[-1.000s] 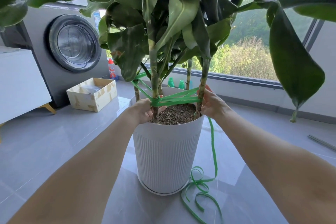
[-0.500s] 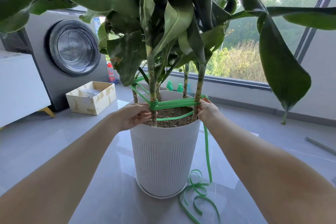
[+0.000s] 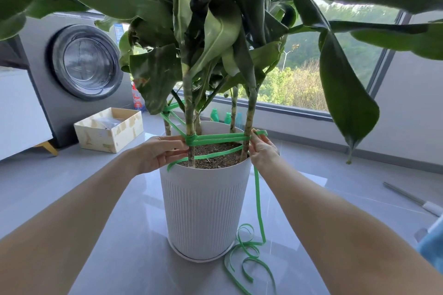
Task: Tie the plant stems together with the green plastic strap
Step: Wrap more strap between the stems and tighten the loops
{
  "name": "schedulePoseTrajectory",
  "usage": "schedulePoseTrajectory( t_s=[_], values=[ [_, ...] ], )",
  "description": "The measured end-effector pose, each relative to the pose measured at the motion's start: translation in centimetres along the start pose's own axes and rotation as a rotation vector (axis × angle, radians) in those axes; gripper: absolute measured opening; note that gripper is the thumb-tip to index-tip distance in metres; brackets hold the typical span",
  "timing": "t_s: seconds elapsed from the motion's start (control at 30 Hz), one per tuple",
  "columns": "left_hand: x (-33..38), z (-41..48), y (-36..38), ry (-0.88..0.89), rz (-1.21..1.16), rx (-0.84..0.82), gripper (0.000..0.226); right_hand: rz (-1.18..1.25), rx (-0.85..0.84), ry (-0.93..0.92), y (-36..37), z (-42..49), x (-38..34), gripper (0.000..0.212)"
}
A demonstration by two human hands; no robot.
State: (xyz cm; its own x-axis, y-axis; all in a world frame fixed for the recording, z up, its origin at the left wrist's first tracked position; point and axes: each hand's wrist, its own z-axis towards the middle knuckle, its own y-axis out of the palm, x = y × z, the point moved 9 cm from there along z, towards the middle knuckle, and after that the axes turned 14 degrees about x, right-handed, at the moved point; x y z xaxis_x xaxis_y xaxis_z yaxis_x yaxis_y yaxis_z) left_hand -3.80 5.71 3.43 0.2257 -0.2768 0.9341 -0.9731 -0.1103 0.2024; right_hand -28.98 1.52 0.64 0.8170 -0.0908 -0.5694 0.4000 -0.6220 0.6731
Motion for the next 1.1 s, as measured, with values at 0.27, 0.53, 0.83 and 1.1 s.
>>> schedulePoseTrajectory(
  t_s=[0.27, 0.53, 0.83, 1.1],
  values=[
    [0.1, -0.1, 0.0, 0.003, -0.001, 0.013, 0.024, -0.023, -0.034, -0.005, -0.3, -0.7, -0.4, 0.017],
    [0.0, -0.3, -0.1, 0.003, -0.006, 0.043, 0.025, -0.066, -0.011, -0.011, -0.6, -1.1, -0.3, 0.015],
    [0.2, -1.5, 0.1, 0.029, 0.038, 0.111, 0.02, -0.318, 0.01, -0.09, -1.2, -0.7, -0.5, 0.059],
    [0.2, -2.0, 0.1, 0.047, 0.056, 0.191, 0.021, -0.705, 0.021, -0.405, -1.4, -3.5, -3.6, 0.032]
  ],
)
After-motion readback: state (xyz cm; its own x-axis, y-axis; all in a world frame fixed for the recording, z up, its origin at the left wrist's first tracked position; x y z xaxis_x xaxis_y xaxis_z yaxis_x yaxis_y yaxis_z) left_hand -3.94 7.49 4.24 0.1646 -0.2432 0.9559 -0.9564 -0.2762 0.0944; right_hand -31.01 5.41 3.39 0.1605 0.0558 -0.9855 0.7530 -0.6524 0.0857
